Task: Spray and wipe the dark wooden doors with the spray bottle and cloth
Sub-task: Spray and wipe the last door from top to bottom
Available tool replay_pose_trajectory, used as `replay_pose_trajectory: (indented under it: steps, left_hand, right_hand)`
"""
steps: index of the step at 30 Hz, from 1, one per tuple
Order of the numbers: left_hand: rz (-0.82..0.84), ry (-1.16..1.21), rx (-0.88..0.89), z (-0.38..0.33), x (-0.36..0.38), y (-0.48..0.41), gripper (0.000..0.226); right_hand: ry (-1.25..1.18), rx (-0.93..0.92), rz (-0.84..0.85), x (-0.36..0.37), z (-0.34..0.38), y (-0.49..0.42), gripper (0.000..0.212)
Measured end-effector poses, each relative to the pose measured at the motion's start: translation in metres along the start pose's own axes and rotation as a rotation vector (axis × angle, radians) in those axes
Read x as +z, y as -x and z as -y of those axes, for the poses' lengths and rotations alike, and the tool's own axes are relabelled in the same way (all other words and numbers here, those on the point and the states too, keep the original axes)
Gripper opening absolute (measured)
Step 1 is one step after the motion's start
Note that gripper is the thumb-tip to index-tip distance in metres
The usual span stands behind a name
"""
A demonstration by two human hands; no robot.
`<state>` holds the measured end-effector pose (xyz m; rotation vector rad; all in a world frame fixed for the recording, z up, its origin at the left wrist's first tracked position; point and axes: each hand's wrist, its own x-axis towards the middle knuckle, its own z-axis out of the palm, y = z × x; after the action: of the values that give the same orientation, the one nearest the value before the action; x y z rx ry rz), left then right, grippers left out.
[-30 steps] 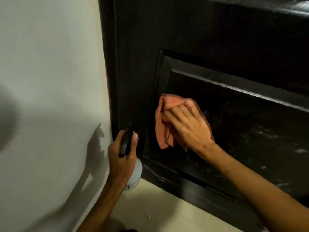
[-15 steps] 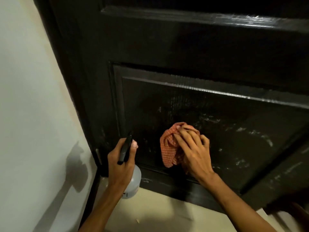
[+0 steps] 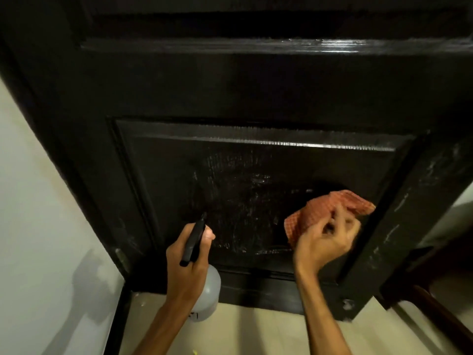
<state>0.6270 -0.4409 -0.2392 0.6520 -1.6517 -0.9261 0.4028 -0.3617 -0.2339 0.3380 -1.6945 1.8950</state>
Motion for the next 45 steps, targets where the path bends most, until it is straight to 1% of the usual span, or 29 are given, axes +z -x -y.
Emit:
replay_pose_trajectory:
  steps: [2,4,5,7,9,12,13,16,17,18,19,21,22,23,24,26,28,30,32,33,34,35,37,38,39,40,42,43,45]
  left_hand:
    - [0.031,0.026,-0.008,-0.004,0.011,0.001,0.022]
    - [0.048,0.029,-0.003,-0.008,0.021,0.001,0.021]
    - [0.057,0.026,-0.001,-0.010,0.026,0.000,0.019]
    - [0.068,0.030,0.002,-0.015,0.035,0.000,0.018]
    - [0.075,0.028,0.014,-0.017,0.041,-0.002,0.019]
    - [0.074,0.021,0.026,-0.017,0.050,-0.005,0.023]
    - [0.068,0.019,0.029,-0.017,0.052,-0.007,0.023]
    - [0.074,0.017,0.028,-0.020,0.062,-0.010,0.027]
    - [0.079,0.023,0.027,-0.022,0.066,-0.012,0.029]
    - [0.084,0.030,0.030,-0.023,0.068,-0.013,0.028]
    - [0.088,0.034,0.036,-0.024,0.070,-0.014,0.027]
    - [0.098,0.022,0.040,-0.025,0.075,-0.017,0.026]
    - [0.101,0.018,0.031,-0.025,0.077,-0.017,0.027]
    - [0.102,0.016,0.021,-0.026,0.080,-0.017,0.027]
    - [0.102,0.012,0.015,-0.027,0.082,-0.017,0.028]
    - [0.103,-0.004,0.017,-0.029,0.088,-0.015,0.028]
    - [0.105,-0.010,0.018,-0.032,0.095,-0.013,0.025]
    - [0.103,-0.003,0.014,-0.035,0.101,-0.012,0.023]
    - [0.103,-0.011,0.020,-0.039,0.108,-0.011,0.020]
    - [0.108,-0.022,0.027,-0.041,0.111,-0.010,0.019]
    - [0.113,-0.032,0.033,-0.042,0.114,-0.010,0.018]
    - [0.122,-0.037,0.038,-0.044,0.117,-0.008,0.018]
    - [0.149,-0.025,0.041,-0.048,0.122,-0.006,0.018]
    - [0.165,-0.011,0.040,-0.050,0.125,-0.005,0.018]
    - [0.179,0.003,0.043,-0.052,0.126,-0.004,0.018]
    - [0.190,0.013,0.052,-0.054,0.130,-0.003,0.018]
    - [0.211,0.019,0.071,-0.058,0.136,0.000,0.018]
    - [0.221,0.018,0.079,-0.060,0.140,0.001,0.017]
    - [0.238,0.019,0.094,-0.064,0.146,0.004,0.018]
  right_hand:
    - [-0.005,-0.142,0.179,0.000,0.000,0.019,0.042]
    - [0.089,-0.359,0.428,-0.005,-0.002,0.031,0.066]
    - [0.189,-0.472,0.497,-0.008,-0.008,0.028,0.078]
    - [0.430,-0.611,0.485,-0.017,-0.029,0.012,0.090]
    - [0.511,-0.532,0.413,-0.022,-0.044,-0.008,0.086]
    - [0.464,-0.369,0.368,-0.006,-0.035,-0.001,0.082]
    - [0.454,-0.431,0.406,0.003,-0.027,0.013,0.086]
    - [0.491,-0.881,0.688,0.015,-0.024,0.035,0.106]
    - [0.499,-0.932,0.695,0.014,-0.029,0.028,0.106]
    - [0.500,-0.892,0.635,0.011,-0.035,0.017,0.100]
    - [0.475,-0.756,0.526,0.007,-0.039,0.007,0.093]
    - [0.370,-0.368,0.290,0.001,-0.037,-0.007,0.084]
    - [0.334,-0.244,0.226,0.000,-0.033,-0.008,0.080]
    - [0.314,-0.223,0.221,0.001,-0.028,-0.006,0.077]
    - [0.305,-0.292,0.277,0.003,-0.024,-0.003,0.075]
    - [0.312,-0.545,0.489,0.001,-0.024,0.001,0.080]
    - [0.342,-0.682,0.560,-0.005,-0.029,-0.011,0.086]
    - [0.321,-0.537,0.392,-0.011,-0.032,-0.029,0.080]
    - [0.255,-0.232,0.180,-0.012,-0.027,-0.040,0.074]
    - [0.252,-0.140,0.134,-0.009,-0.023,-0.040,0.074]
    - [0.267,-0.141,0.149,-0.006,-0.019,-0.038,0.073]
    - [0.296,-0.239,0.234,-0.004,-0.020,-0.034,0.071]
    - [0.391,-0.568,0.490,-0.009,-0.034,-0.026,0.074]
    - [0.449,-0.679,0.553,-0.015,-0.043,-0.030,0.079]
    - [0.470,-0.671,0.537,-0.020,-0.052,-0.037,0.079]
    - [0.437,-0.538,0.453,-0.024,-0.057,-0.046,0.073]
    - [0.335,-0.146,0.204,-0.026,-0.055,-0.058,0.058]
    - [0.342,-0.087,0.137,-0.023,-0.050,-0.061,0.053]
    - [0.398,-0.260,0.218,-0.020,-0.043,-0.061,0.044]
